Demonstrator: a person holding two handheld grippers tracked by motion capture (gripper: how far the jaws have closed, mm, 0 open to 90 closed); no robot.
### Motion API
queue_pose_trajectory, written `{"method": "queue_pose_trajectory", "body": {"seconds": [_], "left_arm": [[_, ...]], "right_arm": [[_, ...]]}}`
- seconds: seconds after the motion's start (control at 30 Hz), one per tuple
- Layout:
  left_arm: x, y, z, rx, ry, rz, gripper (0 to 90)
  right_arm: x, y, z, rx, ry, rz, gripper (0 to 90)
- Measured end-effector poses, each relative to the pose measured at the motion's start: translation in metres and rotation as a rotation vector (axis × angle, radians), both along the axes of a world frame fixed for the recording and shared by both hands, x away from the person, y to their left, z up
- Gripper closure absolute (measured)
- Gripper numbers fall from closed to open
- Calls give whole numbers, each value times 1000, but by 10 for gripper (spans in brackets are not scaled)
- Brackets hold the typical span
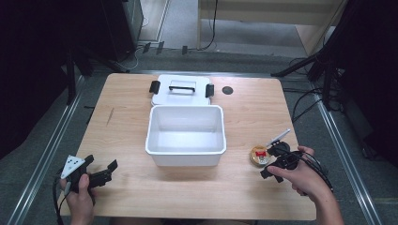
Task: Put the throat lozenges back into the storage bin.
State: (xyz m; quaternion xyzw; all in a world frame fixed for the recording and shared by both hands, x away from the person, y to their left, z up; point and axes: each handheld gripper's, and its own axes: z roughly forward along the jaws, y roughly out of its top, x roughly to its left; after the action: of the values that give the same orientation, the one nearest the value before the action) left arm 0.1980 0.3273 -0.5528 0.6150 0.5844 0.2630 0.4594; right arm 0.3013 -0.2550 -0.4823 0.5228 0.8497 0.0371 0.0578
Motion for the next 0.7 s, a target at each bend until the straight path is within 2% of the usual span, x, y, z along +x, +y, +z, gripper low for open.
{"method": "queue_pose_trajectory", "body": {"seconds": [0.2, 0.47, 0.7], "left_arm": [[0, 0, 0, 0, 3, -1, 0], [0, 0, 0, 0, 4, -2, 0], [0, 0, 0, -1, 4, -2, 0]], "right_arm": [[12, 8, 0, 13, 23, -23, 0], [27, 16, -3, 7, 31, -50, 29], [41, 20, -9, -2, 33, -107, 54]]}}
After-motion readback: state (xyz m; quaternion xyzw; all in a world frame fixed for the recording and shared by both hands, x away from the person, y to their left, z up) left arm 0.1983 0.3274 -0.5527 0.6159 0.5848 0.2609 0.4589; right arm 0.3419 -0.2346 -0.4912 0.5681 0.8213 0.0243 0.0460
